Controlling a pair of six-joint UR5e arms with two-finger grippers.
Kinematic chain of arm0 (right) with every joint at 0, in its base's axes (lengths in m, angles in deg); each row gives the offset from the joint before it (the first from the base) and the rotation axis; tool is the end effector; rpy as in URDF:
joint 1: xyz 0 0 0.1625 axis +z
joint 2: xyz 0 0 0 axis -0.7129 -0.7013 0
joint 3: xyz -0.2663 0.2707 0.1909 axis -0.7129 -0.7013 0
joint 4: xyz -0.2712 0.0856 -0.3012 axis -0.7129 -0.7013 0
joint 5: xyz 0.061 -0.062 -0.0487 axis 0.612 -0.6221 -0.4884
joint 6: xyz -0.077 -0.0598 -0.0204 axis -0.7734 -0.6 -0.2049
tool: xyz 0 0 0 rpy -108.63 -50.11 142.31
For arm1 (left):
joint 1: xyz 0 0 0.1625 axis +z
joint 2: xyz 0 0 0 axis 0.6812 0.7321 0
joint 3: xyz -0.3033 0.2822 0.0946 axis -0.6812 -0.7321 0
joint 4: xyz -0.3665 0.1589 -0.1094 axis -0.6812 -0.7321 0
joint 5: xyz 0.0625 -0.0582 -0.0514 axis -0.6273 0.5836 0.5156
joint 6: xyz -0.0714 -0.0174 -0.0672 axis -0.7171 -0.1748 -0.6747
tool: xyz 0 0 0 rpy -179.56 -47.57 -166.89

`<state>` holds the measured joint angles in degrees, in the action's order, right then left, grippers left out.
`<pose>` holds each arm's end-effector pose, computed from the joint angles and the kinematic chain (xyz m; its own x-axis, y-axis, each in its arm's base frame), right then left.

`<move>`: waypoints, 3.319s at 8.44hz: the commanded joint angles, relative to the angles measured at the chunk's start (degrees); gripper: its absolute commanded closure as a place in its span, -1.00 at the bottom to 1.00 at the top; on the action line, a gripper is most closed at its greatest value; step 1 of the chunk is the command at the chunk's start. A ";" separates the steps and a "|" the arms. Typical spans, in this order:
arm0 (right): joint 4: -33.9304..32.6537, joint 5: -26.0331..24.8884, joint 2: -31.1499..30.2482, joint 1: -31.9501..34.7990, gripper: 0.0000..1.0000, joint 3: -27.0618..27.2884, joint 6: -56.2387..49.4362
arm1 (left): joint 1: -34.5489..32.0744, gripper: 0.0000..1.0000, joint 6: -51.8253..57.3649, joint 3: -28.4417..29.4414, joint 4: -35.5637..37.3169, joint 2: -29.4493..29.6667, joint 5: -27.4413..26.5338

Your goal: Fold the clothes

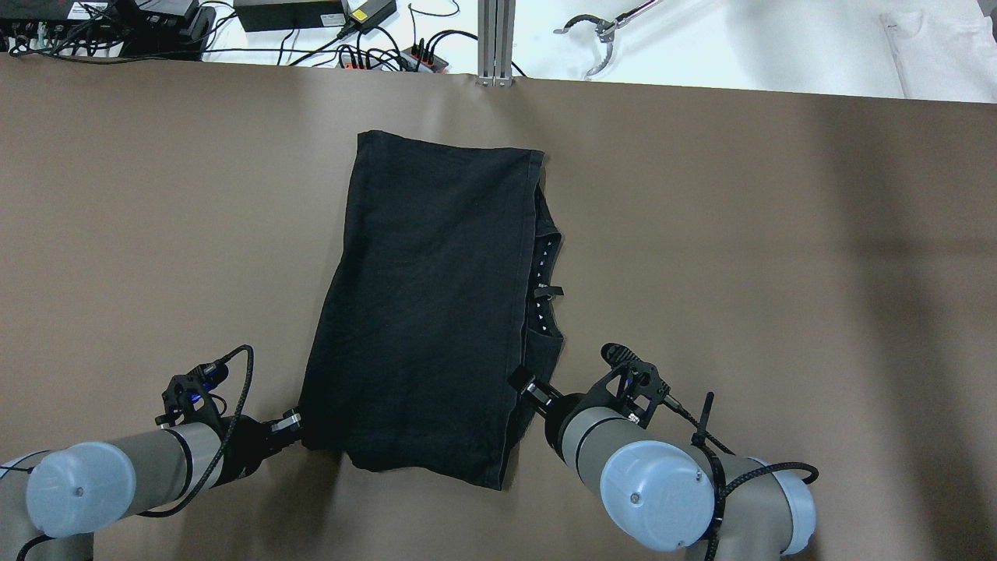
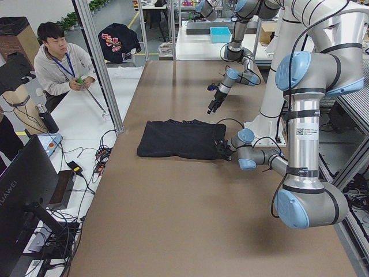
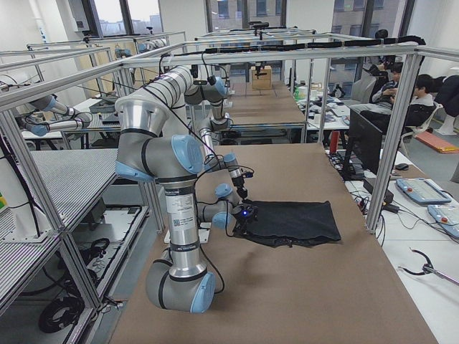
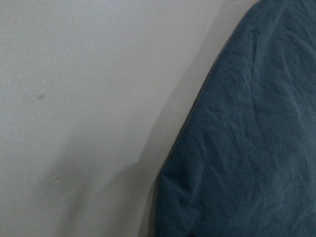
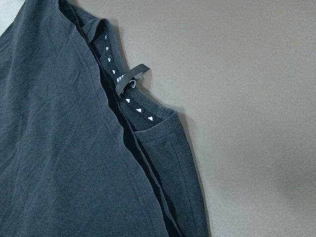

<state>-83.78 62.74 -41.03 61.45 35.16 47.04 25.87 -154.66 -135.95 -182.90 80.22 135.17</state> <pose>-0.5094 -0.3091 0.2413 0.2199 0.4957 0.8402 -0.6205 0.7357 -0.2716 0.4529 -0.2909 0.3928 0.1700 -0.4066 -0.8976 0.4846 0.8276 -0.2831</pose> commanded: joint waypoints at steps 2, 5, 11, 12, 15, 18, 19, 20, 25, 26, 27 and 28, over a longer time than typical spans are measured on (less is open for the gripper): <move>-0.02 -3.19 1.28 -2.80 -0.79 -4.01 6.26 | 0.11 1.00 0.00 0.09 0.04 0.26 -0.17; -0.28 -3.28 6.09 -3.15 -0.79 -9.79 11.91 | 0.11 1.00 0.00 0.09 0.04 0.26 -0.17; -1.07 -3.28 7.70 -4.47 -0.79 -12.72 11.31 | 0.11 1.00 0.00 0.27 0.13 0.43 -0.26; -1.07 -3.28 8.05 -4.82 -0.77 -12.81 11.48 | 0.11 1.00 0.00 0.27 0.13 0.52 -0.17; -1.07 -3.37 7.96 -4.82 -0.16 -12.81 12.10 | 0.11 1.00 0.00 0.27 0.13 0.52 -0.26; -1.16 -3.98 7.79 -4.82 -0.16 -12.81 11.48 | 0.11 1.00 0.09 0.36 0.13 0.52 -0.17; -1.07 -4.07 7.70 -4.82 -0.15 -12.81 11.48 | 0.11 1.00 0.09 0.36 0.13 0.61 -0.17; -1.07 -4.16 7.79 -4.82 -0.14 -12.81 11.48 | 0.11 1.00 0.09 0.45 0.13 0.61 -0.17; -1.07 -4.25 7.35 -4.82 0.73 -12.72 10.25 | 0.02 1.00 0.88 0.45 0.22 0.69 -0.17; -1.07 -4.25 7.35 -4.82 0.97 -12.63 10.17 | 0.02 1.00 0.88 0.45 0.22 0.70 -0.17; -0.99 -4.25 7.35 -4.82 1.00 -12.37 10.16 | 0.02 1.00 0.88 0.45 0.22 0.70 -0.17; -0.90 -4.25 7.35 -4.82 1.00 -12.11 9.90 | -0.07 1.00 0.88 0.19 0.22 0.70 -0.17</move>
<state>-84.81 58.49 -33.66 56.63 22.63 57.22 25.88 -153.80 -135.52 -182.68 80.90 135.00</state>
